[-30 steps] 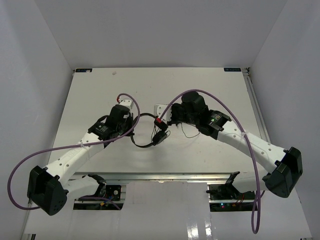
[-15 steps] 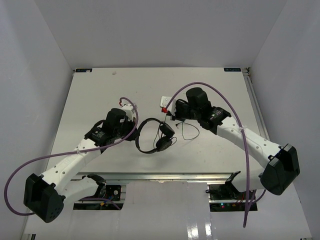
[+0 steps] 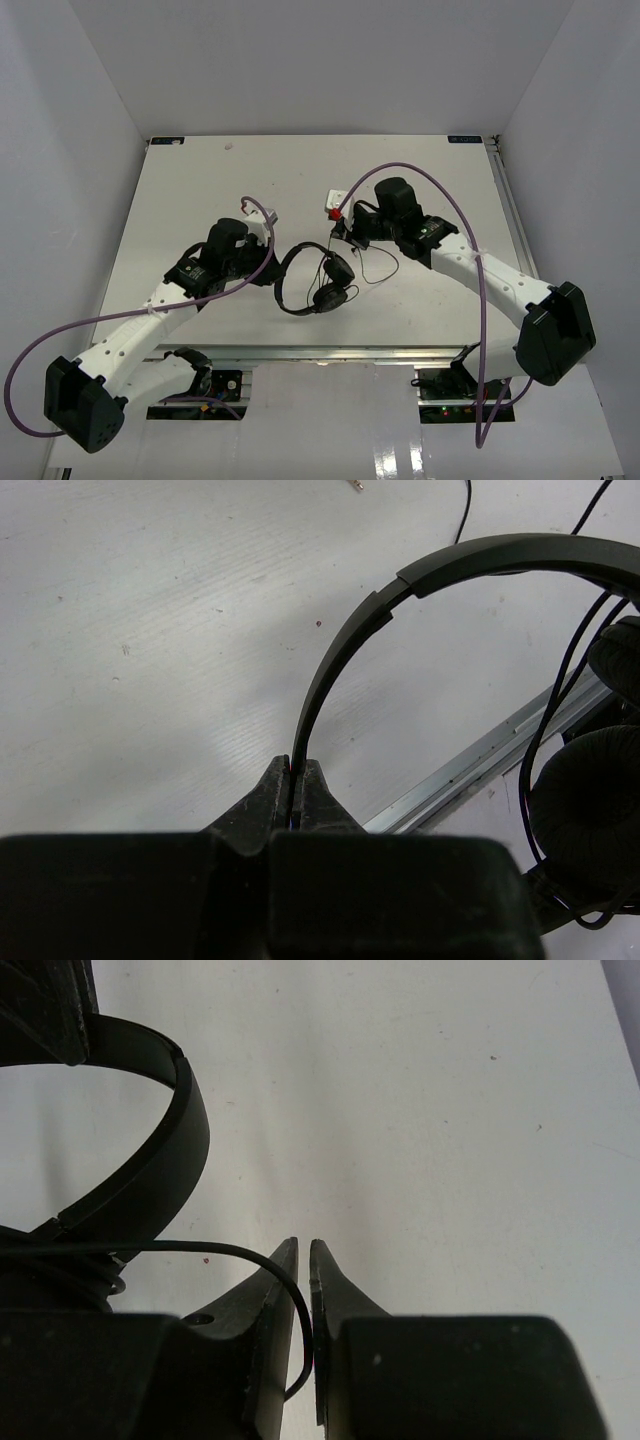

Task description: Wrap the headphones

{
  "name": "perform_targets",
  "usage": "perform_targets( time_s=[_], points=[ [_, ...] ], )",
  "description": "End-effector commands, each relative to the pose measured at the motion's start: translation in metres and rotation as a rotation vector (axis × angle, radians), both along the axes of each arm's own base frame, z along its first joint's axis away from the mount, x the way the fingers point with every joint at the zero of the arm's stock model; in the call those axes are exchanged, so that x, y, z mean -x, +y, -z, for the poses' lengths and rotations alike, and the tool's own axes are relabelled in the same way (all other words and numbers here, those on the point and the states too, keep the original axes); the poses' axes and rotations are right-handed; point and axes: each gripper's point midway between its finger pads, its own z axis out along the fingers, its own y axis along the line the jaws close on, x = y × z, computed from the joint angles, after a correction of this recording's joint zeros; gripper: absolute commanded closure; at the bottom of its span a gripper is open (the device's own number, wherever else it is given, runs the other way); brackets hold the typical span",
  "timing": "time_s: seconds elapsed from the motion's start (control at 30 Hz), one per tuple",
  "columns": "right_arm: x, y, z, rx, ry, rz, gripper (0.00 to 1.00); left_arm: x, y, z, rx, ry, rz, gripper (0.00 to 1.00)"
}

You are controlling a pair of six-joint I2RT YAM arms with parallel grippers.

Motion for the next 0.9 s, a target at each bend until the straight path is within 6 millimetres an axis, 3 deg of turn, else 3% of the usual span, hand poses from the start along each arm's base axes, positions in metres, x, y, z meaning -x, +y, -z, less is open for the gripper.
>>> perform_targets(
  time_s=[0.0,0.2,0.63,0.87],
  points=[
    [-0.002,0.005,-0.001,-0.066,0.033,0.007,0.82,0.0,-0.014,-0.04,0.099,-0.075,0.056,1.0],
    [0.002,-0.002,0.005,-0.128,0.112,0.007,0.8,-0.002,-0.012,-0.061,0.128,-0.123,0.027,1.0],
    [0.045,0.018,-0.009,-0.344,0.322,-0.232,0.72,-0.018,-0.017,-0.133,0.227,-0.196,-0.042,1.0],
    [0.052,0.027,-0.011,-0.404,0.39,-0.304,0.67,-0.027,-0.02,-0.173,0.257,-0.234,-0.063,1.0]
  ],
)
